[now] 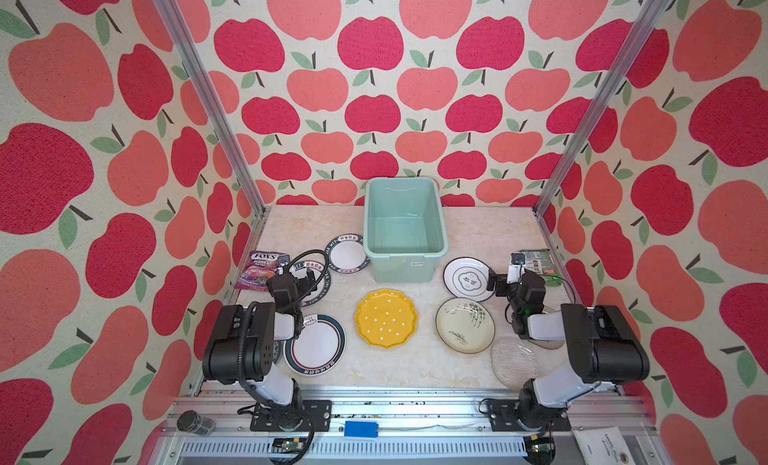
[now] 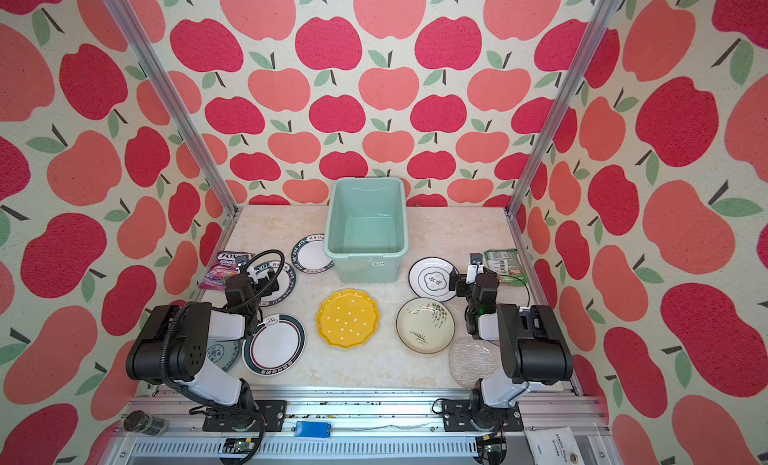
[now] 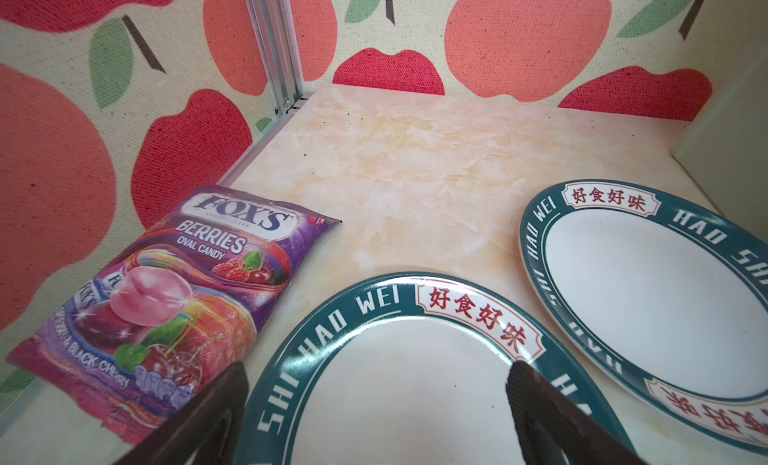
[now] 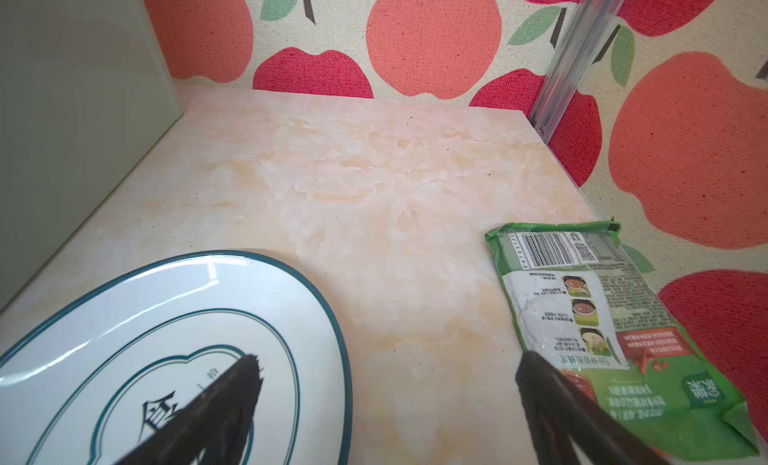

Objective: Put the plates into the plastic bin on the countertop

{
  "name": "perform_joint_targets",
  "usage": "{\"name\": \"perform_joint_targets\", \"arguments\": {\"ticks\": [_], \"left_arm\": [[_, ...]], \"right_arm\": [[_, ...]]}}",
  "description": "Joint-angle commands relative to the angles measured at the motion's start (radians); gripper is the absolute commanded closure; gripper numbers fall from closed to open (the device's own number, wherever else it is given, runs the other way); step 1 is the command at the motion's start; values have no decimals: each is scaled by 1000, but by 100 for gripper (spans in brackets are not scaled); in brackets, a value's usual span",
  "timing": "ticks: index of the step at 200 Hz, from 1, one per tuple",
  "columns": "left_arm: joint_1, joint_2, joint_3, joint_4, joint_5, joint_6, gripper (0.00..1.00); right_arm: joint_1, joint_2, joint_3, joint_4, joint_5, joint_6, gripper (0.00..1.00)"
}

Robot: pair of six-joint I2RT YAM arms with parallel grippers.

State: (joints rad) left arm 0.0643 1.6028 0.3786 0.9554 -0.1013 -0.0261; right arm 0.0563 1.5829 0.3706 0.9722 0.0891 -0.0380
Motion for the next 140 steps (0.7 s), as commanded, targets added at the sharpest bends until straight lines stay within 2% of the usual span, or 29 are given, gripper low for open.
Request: {"name": "perform_joint_targets", "arguments": {"ticks": [1, 114, 140], "left_arm": [[-1, 11, -8, 32, -14, 18, 1], [-1, 10, -8, 31, -14, 19, 1], [26, 6, -7, 21, 27, -1, 1]], "right_arm": [[-1, 5, -6, 20, 2, -13, 1], [-2, 5, -6, 21, 2, -14, 1], [-4, 5, -4, 19, -1, -12, 1]]}}
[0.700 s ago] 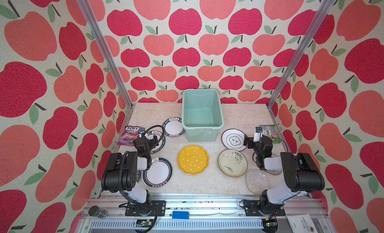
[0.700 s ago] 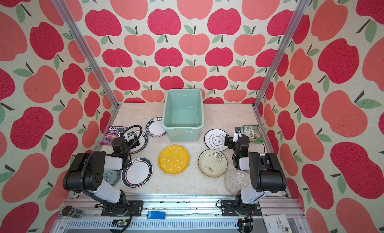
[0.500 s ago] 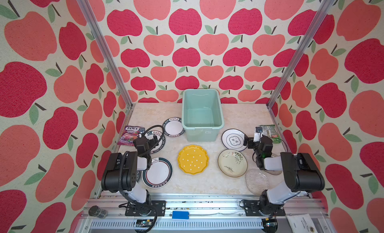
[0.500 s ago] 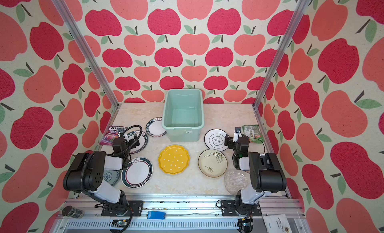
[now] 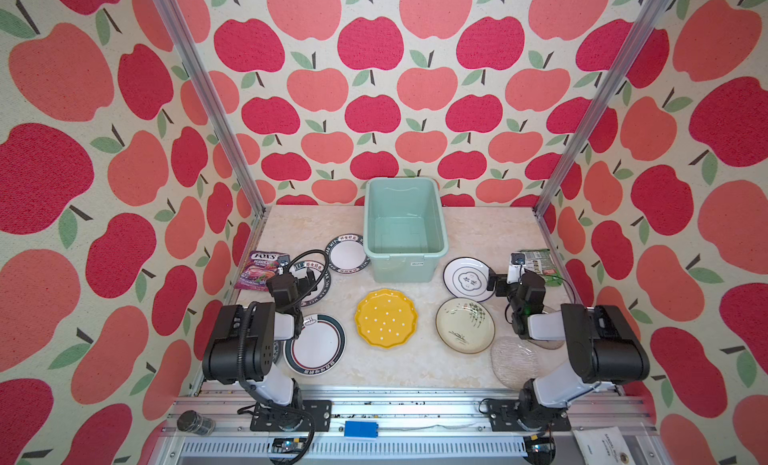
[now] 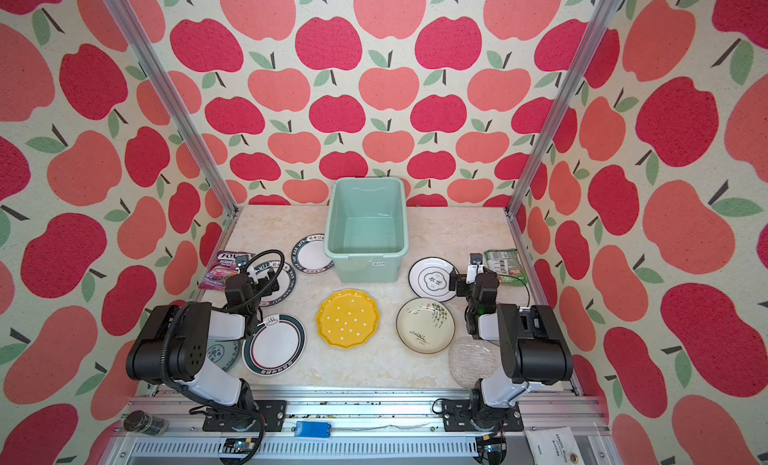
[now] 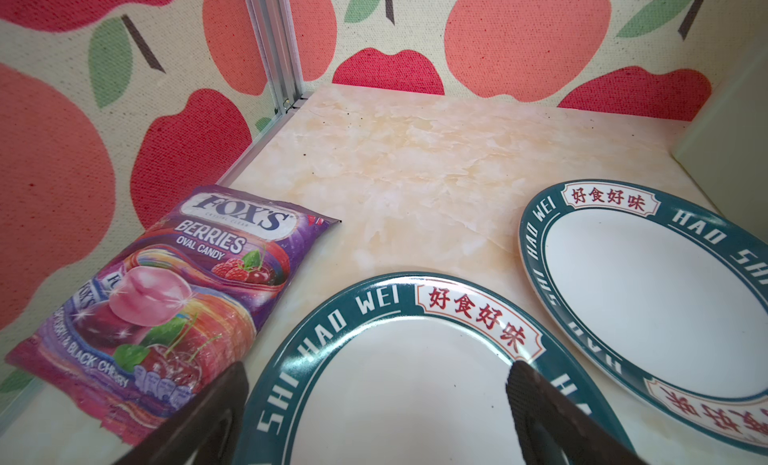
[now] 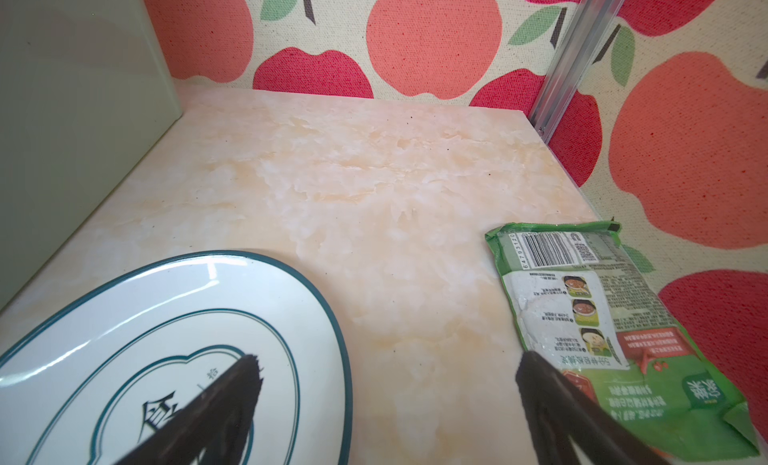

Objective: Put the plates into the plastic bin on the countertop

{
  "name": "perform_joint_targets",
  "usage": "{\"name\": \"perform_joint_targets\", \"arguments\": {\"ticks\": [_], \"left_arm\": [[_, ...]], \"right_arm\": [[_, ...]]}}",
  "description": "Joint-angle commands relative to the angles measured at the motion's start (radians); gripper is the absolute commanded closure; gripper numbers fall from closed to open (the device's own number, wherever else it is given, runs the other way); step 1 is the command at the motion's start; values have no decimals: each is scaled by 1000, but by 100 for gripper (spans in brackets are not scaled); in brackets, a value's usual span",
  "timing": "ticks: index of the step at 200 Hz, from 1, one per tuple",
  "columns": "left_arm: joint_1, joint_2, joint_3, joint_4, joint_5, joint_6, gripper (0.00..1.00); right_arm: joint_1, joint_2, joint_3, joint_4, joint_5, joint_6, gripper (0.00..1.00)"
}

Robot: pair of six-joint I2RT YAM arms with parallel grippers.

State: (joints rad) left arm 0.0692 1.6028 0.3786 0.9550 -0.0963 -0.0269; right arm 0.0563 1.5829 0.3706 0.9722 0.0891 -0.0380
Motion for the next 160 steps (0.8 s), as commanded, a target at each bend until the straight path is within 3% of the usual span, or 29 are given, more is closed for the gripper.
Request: {"name": "perform_joint_targets", "arguments": {"ticks": [1, 53, 76, 93, 111, 120, 130, 147, 153, 160], "left_arm": [[21, 6, -7, 22, 21, -1, 1], [27, 7, -14, 35, 7, -16, 1], [9, -7, -12, 30, -24, -1, 1], [-7, -108, 16, -106, -17, 21, 1], [-40, -260, 114, -402, -67, 17, 1], [-39, -326, 186, -576, -86, -56, 1], [-30, -379, 280, -795, -125, -189, 1], [38, -418, 429, -1169, -131, -606, 1], [83, -419, 461, -1249, -55, -707, 1], [147, -419, 474, -1260, 109, -733, 1]], "right_arm": [[-4, 5, -4, 19, -1, -11, 1], [-10, 3, -11, 28, -5, -3, 1], [-6, -43, -20, 11, 92, 17, 1], [-3, -161, -20, -91, 130, 22, 1], [-3, -326, 13, -260, 91, 27, 1], [-3, -414, 43, -367, 87, 93, 1], [-11, -511, 89, -515, 101, 247, 1], [-55, -647, 175, -748, -24, 425, 1], [-73, -682, 197, -780, -102, 446, 1], [-88, -716, 213, -805, -167, 474, 1]]}}
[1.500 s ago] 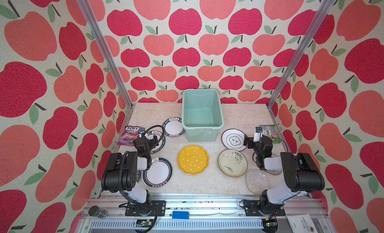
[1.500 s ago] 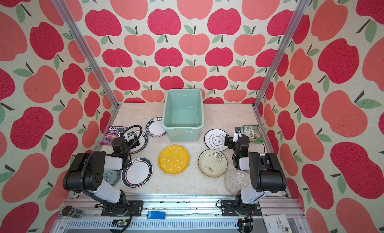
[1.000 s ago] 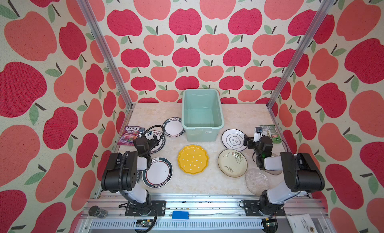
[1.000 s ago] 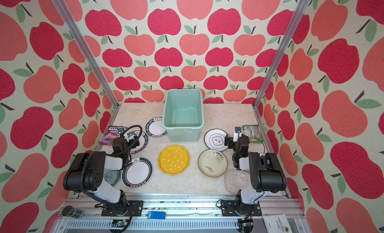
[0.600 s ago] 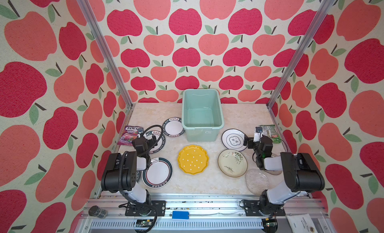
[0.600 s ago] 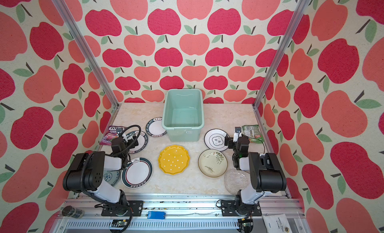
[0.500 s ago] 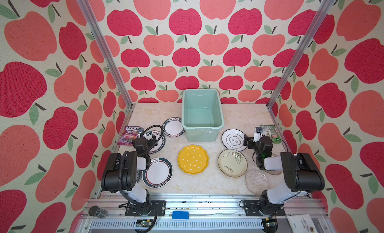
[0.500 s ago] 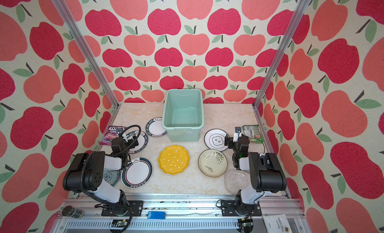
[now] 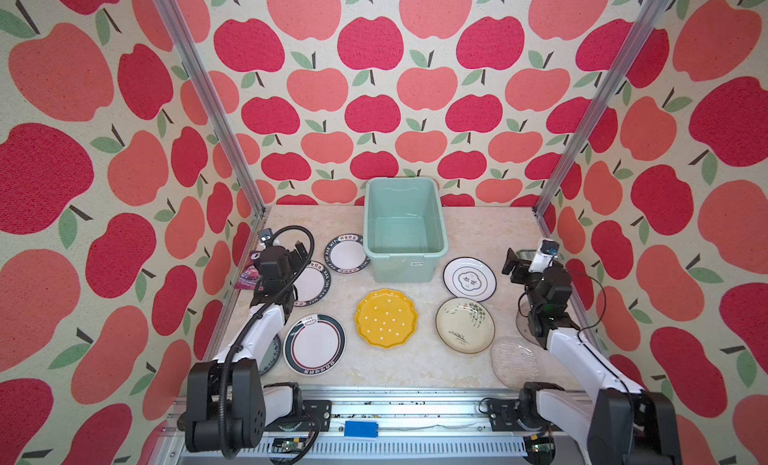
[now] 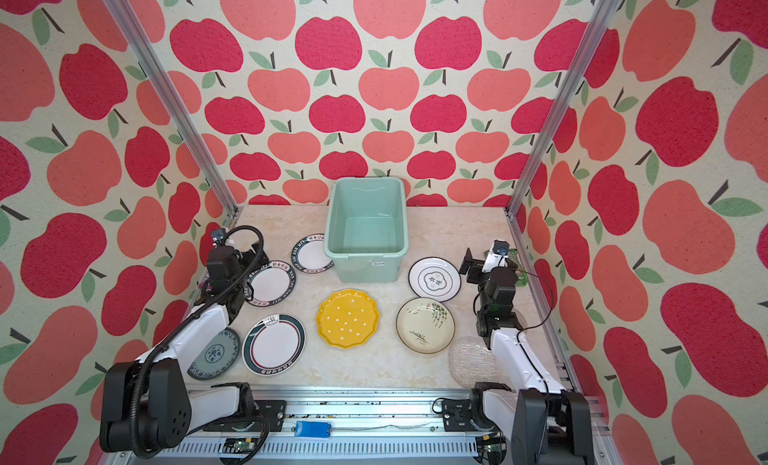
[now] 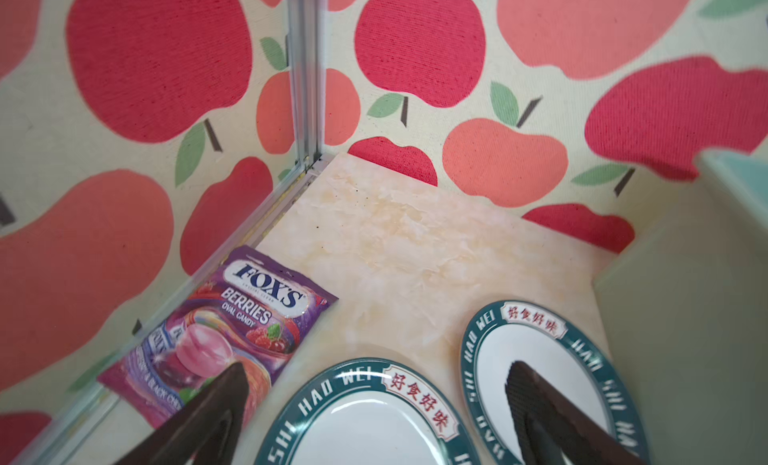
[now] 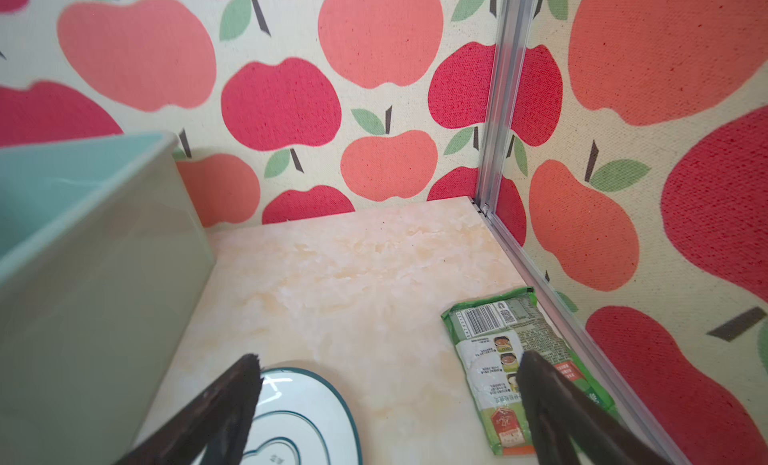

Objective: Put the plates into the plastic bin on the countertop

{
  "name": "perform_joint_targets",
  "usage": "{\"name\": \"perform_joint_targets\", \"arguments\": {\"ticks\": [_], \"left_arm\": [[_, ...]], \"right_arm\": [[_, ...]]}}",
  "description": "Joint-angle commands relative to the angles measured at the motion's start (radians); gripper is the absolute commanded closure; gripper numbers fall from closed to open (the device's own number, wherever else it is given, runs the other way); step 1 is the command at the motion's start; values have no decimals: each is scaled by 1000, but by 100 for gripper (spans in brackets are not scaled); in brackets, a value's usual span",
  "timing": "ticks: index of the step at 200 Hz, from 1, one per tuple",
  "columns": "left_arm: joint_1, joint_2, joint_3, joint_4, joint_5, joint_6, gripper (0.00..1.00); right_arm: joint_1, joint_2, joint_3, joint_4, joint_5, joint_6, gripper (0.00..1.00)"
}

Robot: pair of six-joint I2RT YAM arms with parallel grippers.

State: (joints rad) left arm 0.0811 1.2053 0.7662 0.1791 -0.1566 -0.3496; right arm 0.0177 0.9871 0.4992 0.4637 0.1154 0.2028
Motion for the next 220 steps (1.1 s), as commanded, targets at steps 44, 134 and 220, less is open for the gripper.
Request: {"name": "perform_joint_targets", "arguments": {"ticks": [44, 134, 220], "left_arm": [[196, -29, 140, -533, 506, -384, 6], [-178, -72, 208, -883, 569, -49, 7], [-257, -103, 17, -695, 622, -35, 7]], "right_arm": [[-32, -183, 191, -511, -420, 312, 1], [442, -52, 232, -760, -481, 212, 7], [746, 266, 231, -599, -394, 213, 12]]}}
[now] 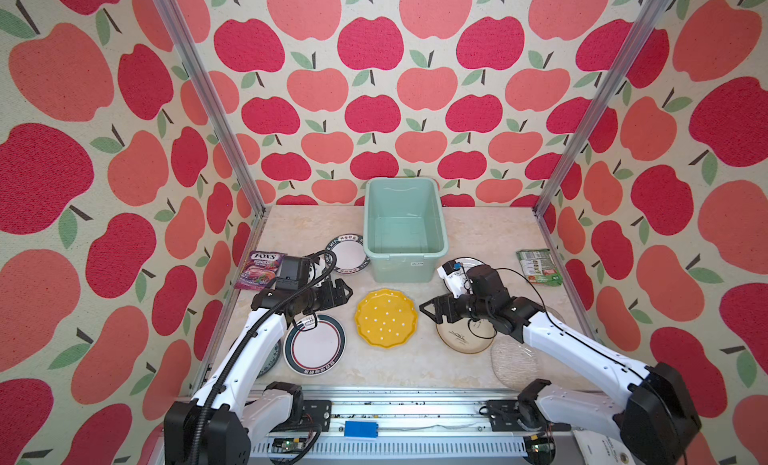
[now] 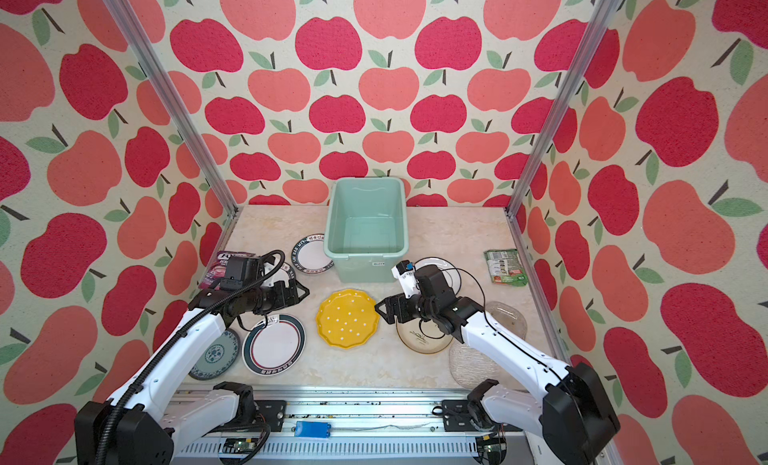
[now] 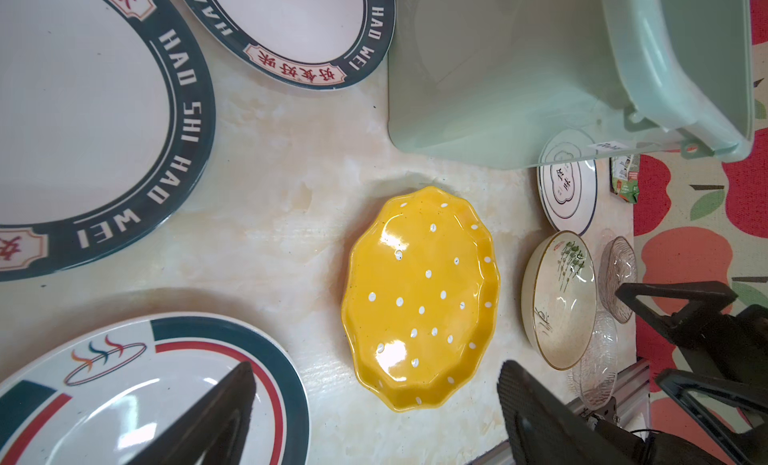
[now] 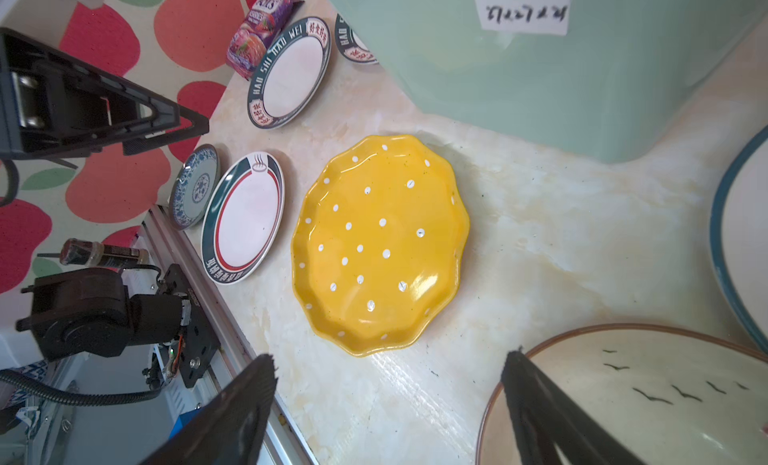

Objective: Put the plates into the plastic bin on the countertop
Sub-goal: 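Move both grippers toward opposite edges of the yellow dotted plate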

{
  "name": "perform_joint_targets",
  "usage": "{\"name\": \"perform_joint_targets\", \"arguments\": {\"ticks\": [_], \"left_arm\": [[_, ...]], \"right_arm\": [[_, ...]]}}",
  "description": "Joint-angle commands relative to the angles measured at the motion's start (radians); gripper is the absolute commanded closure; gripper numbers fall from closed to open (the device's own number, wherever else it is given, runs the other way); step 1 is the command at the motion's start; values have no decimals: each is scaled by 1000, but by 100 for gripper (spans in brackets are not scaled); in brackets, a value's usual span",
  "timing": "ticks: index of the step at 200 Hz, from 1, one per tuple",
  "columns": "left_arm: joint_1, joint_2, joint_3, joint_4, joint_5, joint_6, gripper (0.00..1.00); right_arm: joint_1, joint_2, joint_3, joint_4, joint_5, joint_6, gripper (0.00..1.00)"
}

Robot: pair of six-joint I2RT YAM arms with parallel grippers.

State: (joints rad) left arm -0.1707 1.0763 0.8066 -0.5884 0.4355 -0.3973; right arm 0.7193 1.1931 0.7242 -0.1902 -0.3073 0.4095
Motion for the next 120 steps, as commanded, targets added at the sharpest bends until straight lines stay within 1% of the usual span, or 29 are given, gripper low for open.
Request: {"name": "perform_joint_targets", "arguments": {"ticks": [1, 20, 36, 58, 82, 99, 120], "left_arm": [[-5, 29, -24, 75, 31, 12, 7], [-9, 79, -37, 98, 41, 18, 9], [-19, 110, -38, 100, 18, 38, 10], [-29, 144, -34, 105, 14, 71, 10], [-35, 199, -26, 86, -3, 94, 11], [-42, 235, -23, 65, -17, 101, 11], [-52, 248, -29, 56, -21, 109, 13]], "right_arm": [[46, 63, 7, 56, 29, 6, 12], [74, 115, 9, 61, 40, -10, 13], [84, 155, 14, 65, 32, -21, 13], [89, 208, 30, 66, 24, -31, 13], [89, 264, 38, 70, 17, -26, 14], [92, 302, 46, 86, -10, -20, 15], [111, 364, 106, 32, -23, -40, 16]]}}
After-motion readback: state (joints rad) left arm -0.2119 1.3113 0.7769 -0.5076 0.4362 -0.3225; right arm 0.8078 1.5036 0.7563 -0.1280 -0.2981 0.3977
